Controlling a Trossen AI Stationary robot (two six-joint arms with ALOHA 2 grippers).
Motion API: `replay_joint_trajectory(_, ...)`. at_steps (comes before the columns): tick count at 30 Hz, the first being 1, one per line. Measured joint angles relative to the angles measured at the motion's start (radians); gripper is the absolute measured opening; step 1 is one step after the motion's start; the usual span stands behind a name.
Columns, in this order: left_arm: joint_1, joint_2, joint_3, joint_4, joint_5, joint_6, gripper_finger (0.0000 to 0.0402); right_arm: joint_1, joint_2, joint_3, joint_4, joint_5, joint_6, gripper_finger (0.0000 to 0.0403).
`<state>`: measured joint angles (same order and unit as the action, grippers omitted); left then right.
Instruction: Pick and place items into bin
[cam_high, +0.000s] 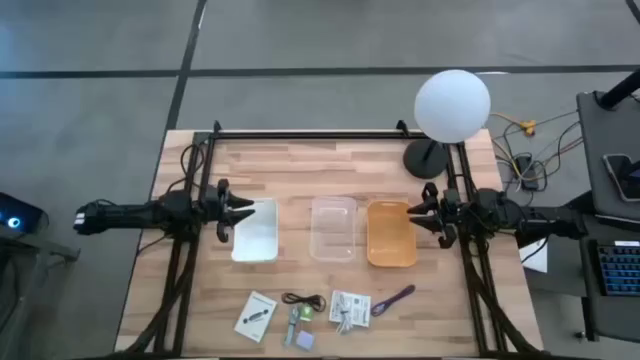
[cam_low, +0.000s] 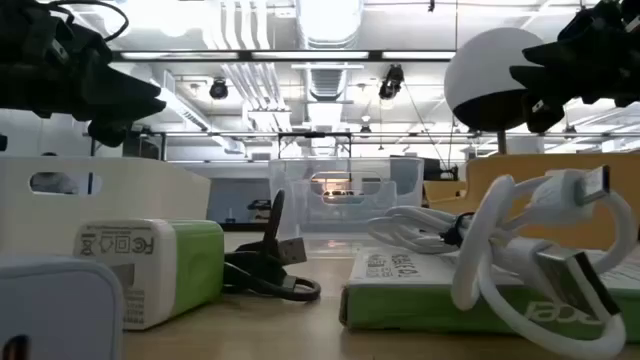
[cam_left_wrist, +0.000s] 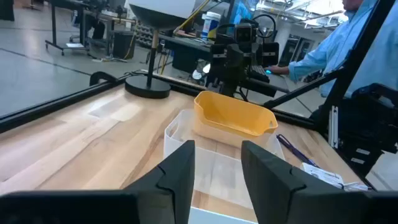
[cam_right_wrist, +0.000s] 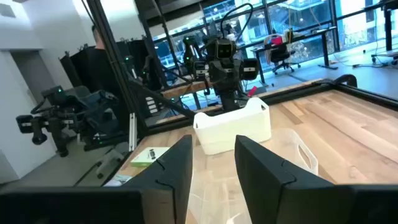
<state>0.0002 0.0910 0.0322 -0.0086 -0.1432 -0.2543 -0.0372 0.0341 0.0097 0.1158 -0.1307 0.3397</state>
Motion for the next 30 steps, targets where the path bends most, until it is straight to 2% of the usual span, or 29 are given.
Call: replay_joint_trajectory(30,0.000,0.000,0.000,0.000,0.000,0.000,0.0115,0.000,0.000,0.000,0.000,0.000,0.000,0.0109)
